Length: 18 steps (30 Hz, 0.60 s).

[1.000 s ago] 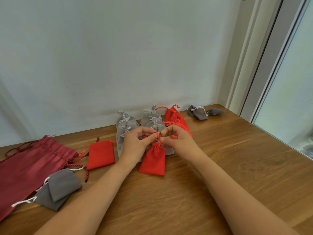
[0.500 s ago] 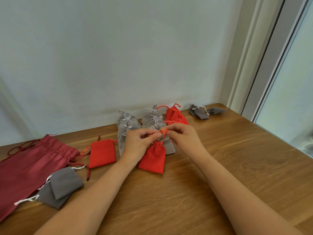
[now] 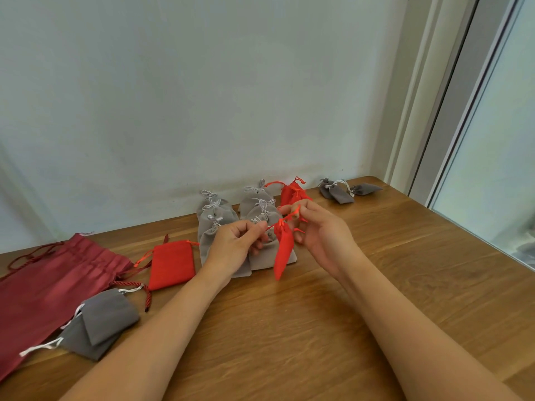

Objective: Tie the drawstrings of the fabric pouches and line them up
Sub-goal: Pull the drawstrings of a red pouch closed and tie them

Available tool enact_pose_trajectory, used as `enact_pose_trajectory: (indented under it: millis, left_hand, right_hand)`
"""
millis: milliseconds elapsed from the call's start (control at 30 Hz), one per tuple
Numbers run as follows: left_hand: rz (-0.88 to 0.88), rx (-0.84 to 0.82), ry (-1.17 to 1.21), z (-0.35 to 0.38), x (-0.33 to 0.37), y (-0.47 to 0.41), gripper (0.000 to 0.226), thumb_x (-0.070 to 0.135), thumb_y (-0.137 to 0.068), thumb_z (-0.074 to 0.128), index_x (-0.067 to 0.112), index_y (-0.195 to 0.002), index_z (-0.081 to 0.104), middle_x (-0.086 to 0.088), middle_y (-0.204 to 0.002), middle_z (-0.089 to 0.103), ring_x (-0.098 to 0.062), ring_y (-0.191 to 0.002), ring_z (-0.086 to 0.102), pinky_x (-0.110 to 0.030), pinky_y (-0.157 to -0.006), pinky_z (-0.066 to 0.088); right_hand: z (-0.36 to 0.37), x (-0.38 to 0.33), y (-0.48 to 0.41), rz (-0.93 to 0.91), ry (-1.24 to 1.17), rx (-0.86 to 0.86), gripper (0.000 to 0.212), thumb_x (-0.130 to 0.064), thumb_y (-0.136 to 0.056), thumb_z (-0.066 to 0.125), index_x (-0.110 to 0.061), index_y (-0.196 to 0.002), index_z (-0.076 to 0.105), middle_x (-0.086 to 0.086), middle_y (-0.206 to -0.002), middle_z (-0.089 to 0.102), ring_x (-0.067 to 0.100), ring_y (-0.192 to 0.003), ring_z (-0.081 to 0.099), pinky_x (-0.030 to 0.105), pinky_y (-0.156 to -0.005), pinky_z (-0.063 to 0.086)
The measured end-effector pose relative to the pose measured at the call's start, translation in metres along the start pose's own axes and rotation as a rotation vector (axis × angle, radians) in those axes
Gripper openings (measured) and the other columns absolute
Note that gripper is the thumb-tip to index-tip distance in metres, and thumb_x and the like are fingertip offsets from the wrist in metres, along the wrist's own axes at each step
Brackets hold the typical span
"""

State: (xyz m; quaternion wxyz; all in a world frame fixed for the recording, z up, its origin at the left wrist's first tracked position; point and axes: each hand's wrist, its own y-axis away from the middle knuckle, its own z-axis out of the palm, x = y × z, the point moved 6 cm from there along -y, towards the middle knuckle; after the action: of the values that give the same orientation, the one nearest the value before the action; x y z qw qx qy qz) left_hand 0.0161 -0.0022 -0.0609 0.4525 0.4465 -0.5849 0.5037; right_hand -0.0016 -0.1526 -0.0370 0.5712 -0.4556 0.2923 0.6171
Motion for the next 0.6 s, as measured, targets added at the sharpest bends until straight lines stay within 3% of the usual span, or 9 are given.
enact_pose_trajectory:
  millis: [100, 200, 333, 433, 500, 600]
  left_hand:
    - [-0.017, -0.01, 0.029, -0.002, 0.0, 0.0, 0.028, 0.014, -0.09, 0.062, 0.007, -0.063, 0.062, 0.002, -0.058, 0.061, -0.005, -0.053, 0.052, -0.015, -0.055, 0.043]
    - [-0.056, -0.03, 0.084, 0.0, -0.003, 0.0, 0.029, 0.013, -0.089, 0.063, 0.01, -0.06, 0.063, 0.002, -0.055, 0.059, -0.006, -0.05, 0.049, -0.017, -0.056, 0.042]
    - [-0.097, -0.057, 0.148, 0.006, -0.002, 0.002, 0.032, 0.012, -0.089, 0.062, 0.011, -0.058, 0.062, 0.001, -0.057, 0.059, -0.007, -0.051, 0.049, -0.021, -0.058, 0.041]
    - [-0.137, -0.097, 0.366, 0.01, 0.005, 0.003, 0.023, 0.011, -0.091, 0.054, 0.008, -0.07, 0.061, 0.002, -0.064, 0.067, -0.005, -0.055, 0.057, -0.021, -0.061, 0.047]
    - [-0.2, -0.123, 0.521, 0.013, 0.009, 0.005, 0.019, 0.016, -0.089, 0.053, 0.006, -0.073, 0.057, -0.003, -0.073, 0.073, -0.006, -0.057, 0.062, -0.017, -0.054, 0.05]
    - [-0.29, -0.14, 0.613, 0.017, 0.011, 0.008, 0.028, 0.031, -0.076, 0.061, 0.012, -0.059, 0.051, -0.007, -0.063, 0.069, -0.009, -0.049, 0.06, -0.017, -0.046, 0.049]
  right_hand:
    - [-0.004, 0.004, 0.0, 0.052, -0.143, 0.015, 0.026, -0.009, -0.098, 0.032, -0.012, -0.077, 0.048, 0.007, -0.069, 0.065, 0.013, -0.054, 0.045, 0.02, -0.049, 0.036]
    - [-0.013, -0.001, -0.001, 0.04, -0.124, 0.086, 0.028, -0.01, -0.1, 0.029, -0.013, -0.076, 0.044, -0.001, -0.053, 0.045, 0.012, -0.049, 0.034, 0.021, -0.051, 0.037]
    - [-0.018, -0.004, -0.003, 0.012, -0.073, 0.106, 0.028, -0.01, -0.101, 0.029, -0.014, -0.077, 0.044, -0.005, -0.052, 0.037, 0.01, -0.049, 0.03, 0.023, -0.052, 0.029]
    - [-0.014, 0.002, -0.004, 0.042, -0.033, 0.068, 0.028, -0.008, -0.099, 0.03, -0.015, -0.076, 0.044, -0.007, -0.05, 0.035, 0.008, -0.046, 0.028, 0.02, -0.046, 0.027]
    - [-0.008, 0.006, -0.002, 0.067, -0.031, 0.03, 0.028, -0.007, -0.098, 0.03, -0.014, -0.074, 0.043, -0.006, -0.051, 0.033, 0.008, -0.047, 0.026, 0.02, -0.047, 0.025]
    - [0.0, 0.009, -0.002, 0.056, 0.012, 0.002, 0.029, -0.008, -0.099, 0.029, -0.013, -0.074, 0.043, -0.005, -0.053, 0.034, 0.008, -0.05, 0.029, 0.021, -0.051, 0.026]
